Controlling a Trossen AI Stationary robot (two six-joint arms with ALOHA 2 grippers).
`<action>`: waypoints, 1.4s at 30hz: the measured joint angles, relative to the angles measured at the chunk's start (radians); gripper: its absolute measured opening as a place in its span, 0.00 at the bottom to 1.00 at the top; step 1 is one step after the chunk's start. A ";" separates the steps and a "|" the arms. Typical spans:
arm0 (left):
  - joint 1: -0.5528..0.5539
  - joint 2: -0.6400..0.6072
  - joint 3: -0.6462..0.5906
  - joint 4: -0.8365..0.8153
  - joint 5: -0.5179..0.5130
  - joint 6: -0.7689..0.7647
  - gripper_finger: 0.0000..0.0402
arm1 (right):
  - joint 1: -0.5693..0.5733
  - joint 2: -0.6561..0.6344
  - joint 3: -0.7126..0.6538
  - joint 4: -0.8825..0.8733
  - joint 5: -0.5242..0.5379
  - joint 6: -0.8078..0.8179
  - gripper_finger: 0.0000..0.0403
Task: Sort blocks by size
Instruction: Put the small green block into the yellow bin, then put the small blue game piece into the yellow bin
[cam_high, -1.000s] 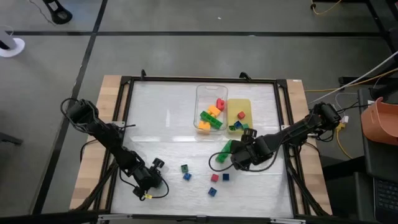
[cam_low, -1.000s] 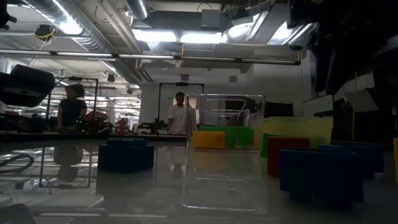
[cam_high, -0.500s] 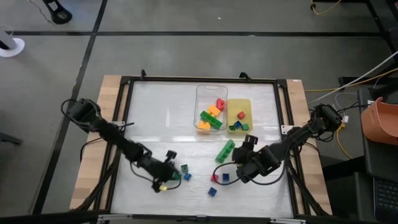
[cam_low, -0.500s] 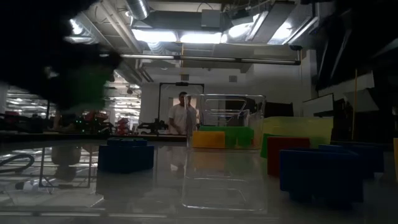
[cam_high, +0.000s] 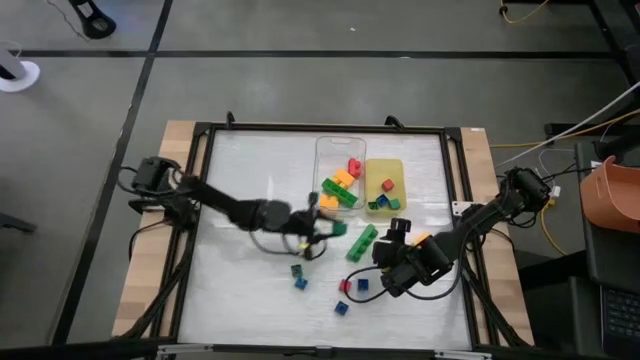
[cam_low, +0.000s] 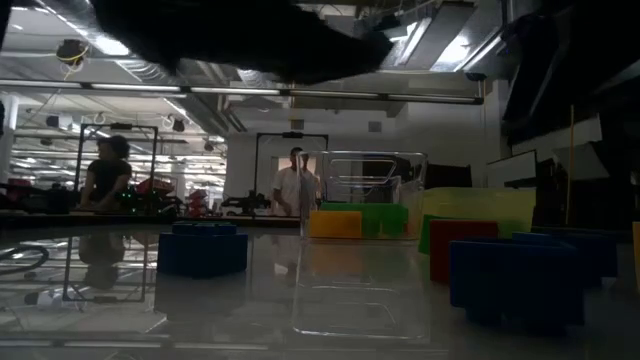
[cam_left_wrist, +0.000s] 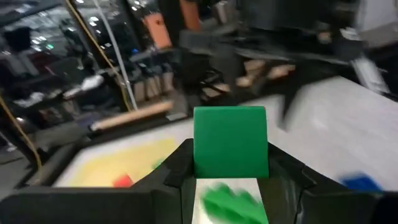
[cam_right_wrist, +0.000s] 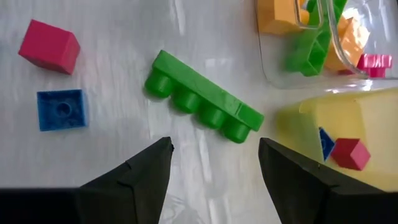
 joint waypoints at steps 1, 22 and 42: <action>0.023 0.025 0.037 0.000 0.012 0.009 0.29 | 0.000 0.000 0.000 0.000 0.000 -0.007 0.60; 0.228 0.407 0.629 -0.316 0.099 -0.041 0.44 | 0.001 0.000 0.000 -0.010 -0.179 -0.014 0.60; 0.103 -0.132 0.379 -0.982 0.139 -0.160 0.41 | 0.030 0.000 0.000 0.151 -0.270 -0.062 0.60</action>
